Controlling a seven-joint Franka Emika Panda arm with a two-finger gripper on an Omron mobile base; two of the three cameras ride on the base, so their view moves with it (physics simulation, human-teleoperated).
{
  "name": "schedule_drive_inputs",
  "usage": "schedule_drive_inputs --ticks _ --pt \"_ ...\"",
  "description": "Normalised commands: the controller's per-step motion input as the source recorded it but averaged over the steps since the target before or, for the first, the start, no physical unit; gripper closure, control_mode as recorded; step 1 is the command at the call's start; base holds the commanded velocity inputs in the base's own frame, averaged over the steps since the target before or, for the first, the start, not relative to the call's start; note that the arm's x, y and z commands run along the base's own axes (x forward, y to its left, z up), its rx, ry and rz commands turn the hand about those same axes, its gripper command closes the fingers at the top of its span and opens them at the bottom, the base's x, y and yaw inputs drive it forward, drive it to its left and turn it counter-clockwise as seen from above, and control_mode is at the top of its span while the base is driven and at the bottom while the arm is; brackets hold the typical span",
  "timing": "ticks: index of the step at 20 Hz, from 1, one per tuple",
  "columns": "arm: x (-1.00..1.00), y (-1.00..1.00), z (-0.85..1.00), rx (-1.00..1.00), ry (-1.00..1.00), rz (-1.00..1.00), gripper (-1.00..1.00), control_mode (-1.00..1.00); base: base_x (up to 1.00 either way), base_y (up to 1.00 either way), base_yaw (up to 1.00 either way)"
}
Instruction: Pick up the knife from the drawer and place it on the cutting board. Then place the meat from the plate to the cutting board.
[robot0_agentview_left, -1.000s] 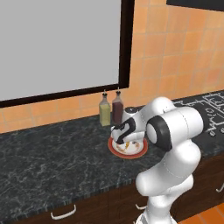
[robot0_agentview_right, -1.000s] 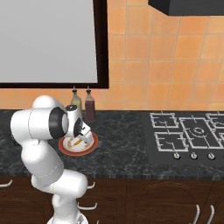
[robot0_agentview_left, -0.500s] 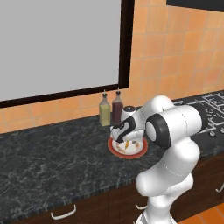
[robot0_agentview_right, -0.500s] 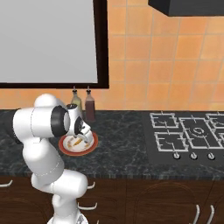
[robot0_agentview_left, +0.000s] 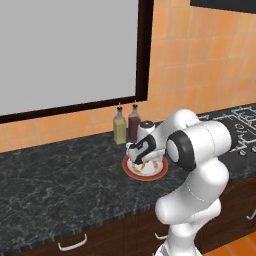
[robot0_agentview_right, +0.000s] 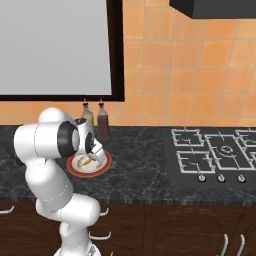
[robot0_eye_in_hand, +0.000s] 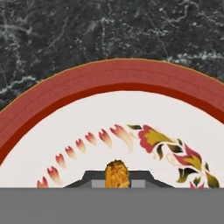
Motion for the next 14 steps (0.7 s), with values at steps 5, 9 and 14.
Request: schedule_drive_inputs --ticks 5,9,14 --pt "0.0 0.0 -0.03 0.0 0.04 -0.08 1.0 -1.0 0.0 0.0 0.0" --pt "-0.03 0.0 0.06 0.01 0.01 -0.12 1.0 -1.0 0.0 0.0 0.0" --pt "-0.25 0.0 0.8 0.14 0.01 -0.08 1.0 -1.0 0.0 0.0 0.0"
